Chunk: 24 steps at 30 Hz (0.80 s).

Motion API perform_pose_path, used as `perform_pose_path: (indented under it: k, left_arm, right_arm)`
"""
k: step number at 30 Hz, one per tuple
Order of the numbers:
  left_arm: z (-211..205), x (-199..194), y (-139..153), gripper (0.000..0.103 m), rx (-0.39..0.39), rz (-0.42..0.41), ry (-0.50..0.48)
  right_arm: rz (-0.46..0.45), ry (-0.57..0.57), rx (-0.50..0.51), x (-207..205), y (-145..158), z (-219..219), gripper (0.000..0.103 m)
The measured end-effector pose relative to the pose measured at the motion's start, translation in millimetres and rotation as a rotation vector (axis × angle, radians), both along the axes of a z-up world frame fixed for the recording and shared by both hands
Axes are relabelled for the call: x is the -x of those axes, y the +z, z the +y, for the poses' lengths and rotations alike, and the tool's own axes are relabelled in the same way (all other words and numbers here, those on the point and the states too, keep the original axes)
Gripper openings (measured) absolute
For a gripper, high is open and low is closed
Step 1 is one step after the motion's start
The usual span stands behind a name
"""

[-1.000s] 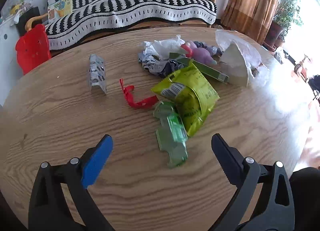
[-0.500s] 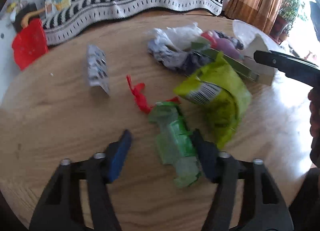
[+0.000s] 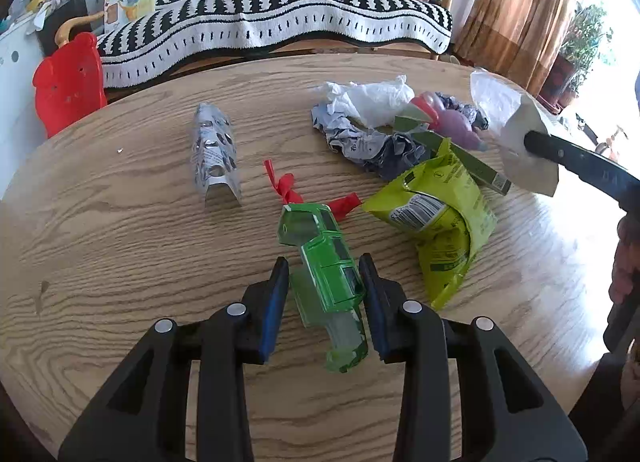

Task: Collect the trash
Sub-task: 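Grasp the green toy car with left tool while right tool grasps the green-red paper bowl, then carry the green car and paper bowl to the bin and open both tools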

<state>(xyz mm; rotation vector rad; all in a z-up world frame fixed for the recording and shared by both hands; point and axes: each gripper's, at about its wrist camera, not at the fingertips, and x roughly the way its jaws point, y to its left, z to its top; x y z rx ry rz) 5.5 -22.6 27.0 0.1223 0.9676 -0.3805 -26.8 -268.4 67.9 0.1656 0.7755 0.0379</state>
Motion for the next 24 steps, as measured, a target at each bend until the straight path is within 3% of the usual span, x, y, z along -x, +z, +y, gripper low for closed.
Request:
perform_pose_path:
  k: [12,24]
  left_arm:
    - [6,6,6,0.036,0.022,-0.022,0.056]
    - [11,8,9,0.036,0.064,-0.015,0.06]
  right_arm:
    - [0.011,0.014,-0.069,23,4,-2,0.027]
    - [0.023,0.024,-0.064,27,2,5,0.027]
